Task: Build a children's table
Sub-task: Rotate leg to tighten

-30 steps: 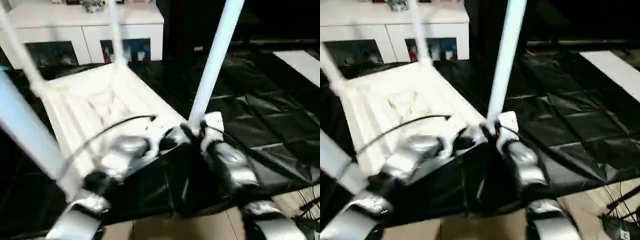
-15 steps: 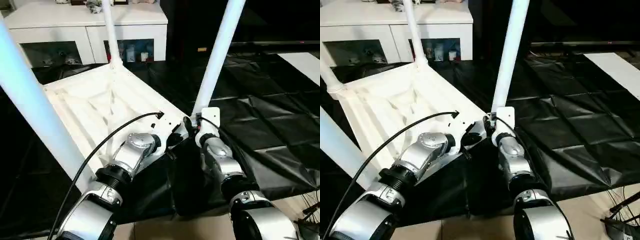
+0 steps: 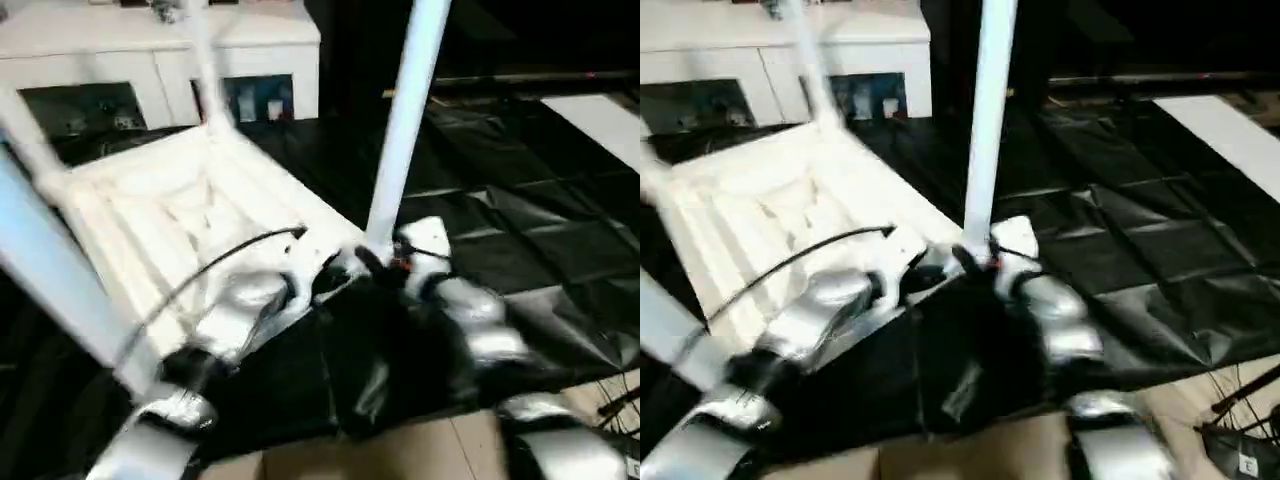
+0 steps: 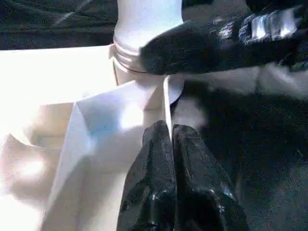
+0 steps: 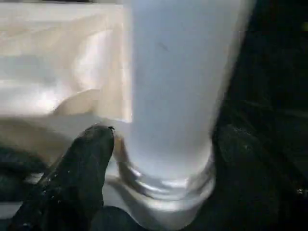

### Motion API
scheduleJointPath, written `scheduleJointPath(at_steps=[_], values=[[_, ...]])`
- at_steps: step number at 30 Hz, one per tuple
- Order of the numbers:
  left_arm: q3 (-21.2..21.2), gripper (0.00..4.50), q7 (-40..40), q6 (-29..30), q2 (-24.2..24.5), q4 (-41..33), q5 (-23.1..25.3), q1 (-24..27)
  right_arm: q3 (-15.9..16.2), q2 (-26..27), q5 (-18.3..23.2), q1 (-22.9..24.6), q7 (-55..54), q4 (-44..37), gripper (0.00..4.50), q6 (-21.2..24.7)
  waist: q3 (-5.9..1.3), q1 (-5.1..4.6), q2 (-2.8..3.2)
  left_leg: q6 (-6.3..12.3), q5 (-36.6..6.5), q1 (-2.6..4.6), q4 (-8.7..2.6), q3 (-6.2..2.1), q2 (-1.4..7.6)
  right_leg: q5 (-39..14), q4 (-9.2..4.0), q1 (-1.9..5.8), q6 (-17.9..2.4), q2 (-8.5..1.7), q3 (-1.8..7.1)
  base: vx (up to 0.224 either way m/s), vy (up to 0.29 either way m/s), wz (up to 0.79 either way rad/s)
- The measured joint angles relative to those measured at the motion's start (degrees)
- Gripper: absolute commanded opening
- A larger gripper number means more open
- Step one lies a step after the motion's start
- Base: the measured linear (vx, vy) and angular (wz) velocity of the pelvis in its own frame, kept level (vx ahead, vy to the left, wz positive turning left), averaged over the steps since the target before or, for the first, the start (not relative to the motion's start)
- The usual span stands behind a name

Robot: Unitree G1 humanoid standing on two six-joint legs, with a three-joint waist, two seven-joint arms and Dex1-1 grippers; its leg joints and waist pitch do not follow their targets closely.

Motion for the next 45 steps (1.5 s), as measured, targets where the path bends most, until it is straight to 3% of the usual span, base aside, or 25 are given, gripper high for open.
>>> scheduleJointPath(at_steps=[8, 13, 20, 21, 25, 33, 45], values=[[0.0, 0.0, -10.3, 0.0, 5.6, -4.9, -3.4, 3.5, 2.7, -6.4, 3.2, 4.1, 18.6, -6.6, 3.8, 2.5, 0.06, 0.04, -0.02, 0.0, 0.0, 0.03, -0.03, 0.09, 0.03, 0.0, 0.01, -0.07, 0.0, 0.0, 0.03, 0.0, 0.0, 0.0], [0.0, 0.0, -15.3, 0.3, 7.7, -7.3, -4.8, 5.2, 3.8, -6.9, 3.4, 4.6, 23.3, -7.4, 3.8, 4.0, 0.13, 0.09, -0.01, -0.01, 0.0, 0.01, 0.04, 0.14, 0.04, 0.0, 0.04, -0.19, -0.1, -0.02, 0.06, 0.0, 0.0, 0.0], [-0.7, 0.0, -18.7, 1.8, 8.8, -10.5, -5.5, 6.5, 5.4, -6.9, 3.3, 4.8, 25.6, -8.4, 3.8, 4.1, 0.19, 0.74, -0.1, 0.36, 0.1, -0.2, 0.05, 0.28, 0.03, -0.1, -0.01, -0.39, -0.2, -0.05, 0.09, 0.0, 0.0, 0.0], [-0.9, 0.0, -19.0, 2.0, 8.9, -10.8, -5.7, 6.6, 5.6, -6.9, 3.3, 4.8, 25.9, -8.5, 3.53, 4.1, 0.19, 0.99, -0.1, 0.4, 0.1, -0.2, 0.05, 0.33, 0.04, -0.1, 0.0, -0.42, -0.2, -0.05, 0.11, 0.0, 0.0, 0.0], [-1.3, 0.0, -19.6, 2.2, 8.9, -11.3, -5.7, 6.8, 5.7, -6.9, 3.2, 4.8, 25.9, -8.6, 3.4, 4.2, 0.19, 1.67, -0.1, 0.43, 0.1, -0.17, 0.08, 0.65, 0.06, -0.1, 0.05, -0.45, -0.2, -0.05, 0.17, 0.0, 0.0, 0.0], [-1.3, 0.0, -19.8, 2.6, 8.9, -11.5, -5.7, 6.9, 5.7, -6.9, 3.1, 4.8, 25.6, -8.5, 2.73, 4.1, 0.21, 1.69, -0.14, 0.43, 0.1, -0.15, 0.2, 0.69, 0.06, -0.1, 0.14, -0.44, -0.2, -0.05, 0.23, 0.0, 0.0, 0.0], [-0.9, 0.0, -17.7, 3.3, 8.2, -11.1, -5.3, 6.7, 5.1, -5.4, 2.8, 4.6, 21.7, -7.3, 2.7, 4.0, 0.18, 1.57, -0.19, 0.54, 0.1, -0.09, 0.5, 0.72, 0.09, -0.1, 0.4, -0.42, -0.2, -0.05, 0.32, 0.0, 0.0, 0.0]])
